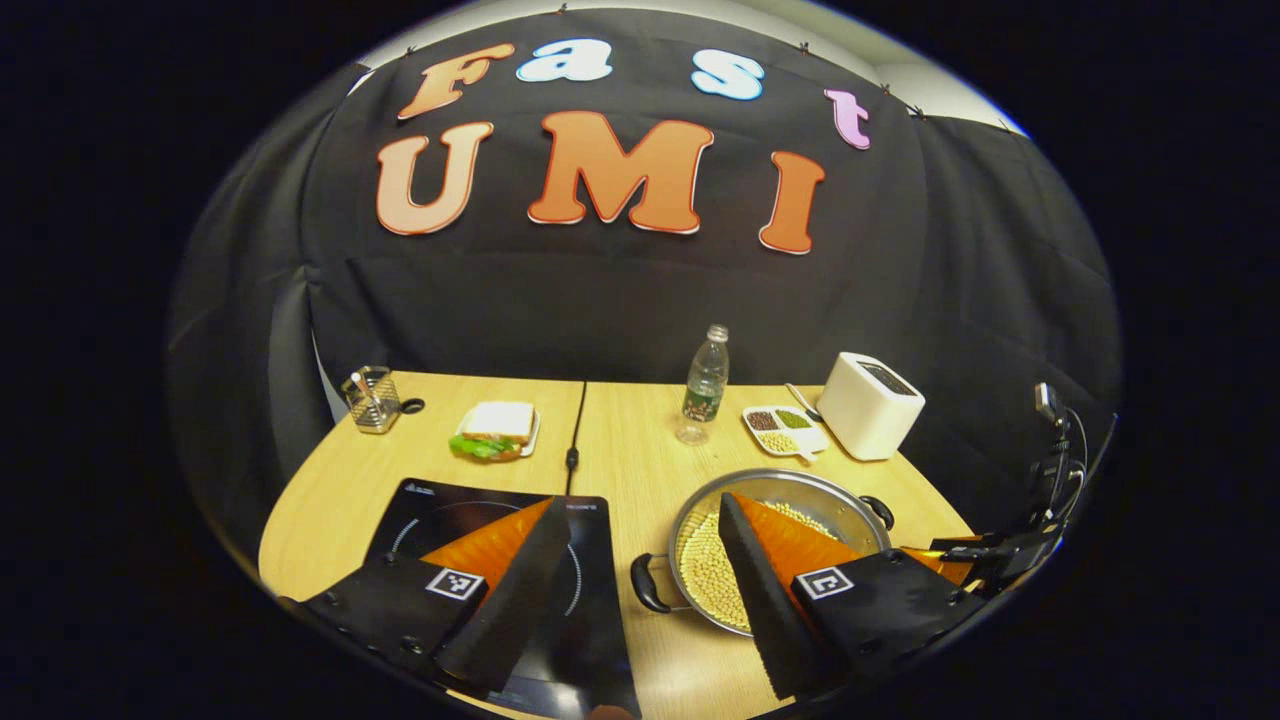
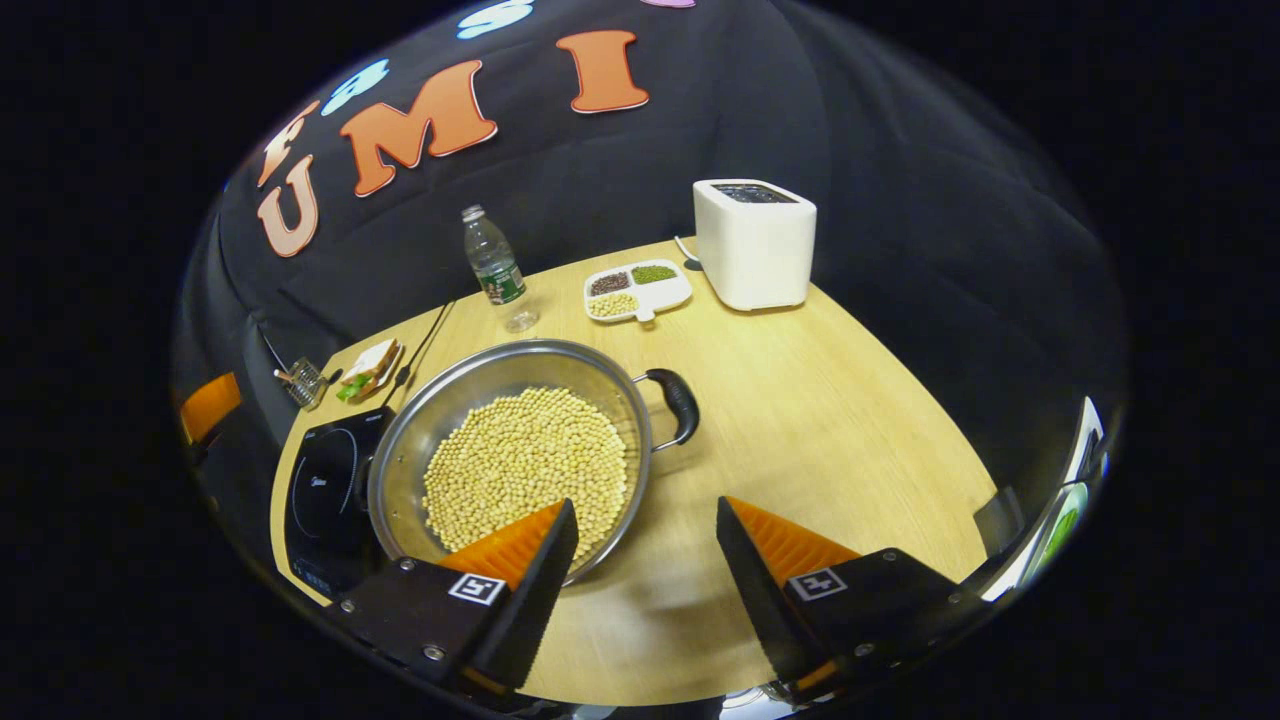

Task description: First push the handle of the pot to place it horizontally, then grasp the pot with both hands and set it on the induction cooktop.

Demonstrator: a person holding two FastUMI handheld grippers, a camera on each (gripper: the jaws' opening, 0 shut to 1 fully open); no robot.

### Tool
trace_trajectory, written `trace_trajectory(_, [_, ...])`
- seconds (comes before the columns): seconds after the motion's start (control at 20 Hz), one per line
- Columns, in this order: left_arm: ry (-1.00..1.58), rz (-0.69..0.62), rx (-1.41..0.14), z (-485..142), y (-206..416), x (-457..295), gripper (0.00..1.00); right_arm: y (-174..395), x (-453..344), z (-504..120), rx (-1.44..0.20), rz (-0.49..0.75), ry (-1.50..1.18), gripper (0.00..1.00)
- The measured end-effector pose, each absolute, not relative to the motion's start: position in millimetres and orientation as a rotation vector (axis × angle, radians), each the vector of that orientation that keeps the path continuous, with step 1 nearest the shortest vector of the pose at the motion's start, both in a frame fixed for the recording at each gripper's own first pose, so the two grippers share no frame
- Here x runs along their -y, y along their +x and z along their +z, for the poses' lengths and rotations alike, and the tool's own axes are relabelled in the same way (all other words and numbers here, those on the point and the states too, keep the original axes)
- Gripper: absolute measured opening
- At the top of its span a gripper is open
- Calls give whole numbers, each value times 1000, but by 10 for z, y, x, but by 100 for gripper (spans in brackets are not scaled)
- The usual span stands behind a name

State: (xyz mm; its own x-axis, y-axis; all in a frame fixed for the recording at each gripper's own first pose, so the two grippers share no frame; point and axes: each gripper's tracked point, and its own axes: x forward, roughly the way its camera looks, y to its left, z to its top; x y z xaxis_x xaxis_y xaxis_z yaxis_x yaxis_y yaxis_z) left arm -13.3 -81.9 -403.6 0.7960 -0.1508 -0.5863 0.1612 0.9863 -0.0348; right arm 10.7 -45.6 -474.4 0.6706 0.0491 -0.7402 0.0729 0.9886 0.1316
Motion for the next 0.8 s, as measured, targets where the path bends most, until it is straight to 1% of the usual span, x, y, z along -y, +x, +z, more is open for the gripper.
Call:
trace_trajectory(0.05, [25, -168, -656, -4195, -140, 848, 98, 142, 485, -4774, -840, -15, 152, 94])
trace_trajectory(0.15, [31, -161, -726, -4523, -164, 870, 98, 243, 515, -4819, -849, -12, 161, 95])
trace_trajectory(0.35, [8, -169, -815, -5033, -182, 941, 98, 518, 477, -4936, -852, -2, 167, 96])
trace_trajectory(0.65, [-17, -116, -833, -5361, -115, 888, 98, 870, 422, -5148, -864, 14, 179, 96])
trace_trajectory(0.8, [-28, -76, -878, -5571, -154, 819, 99, 959, 421, -5228, -870, 16, 178, 95])
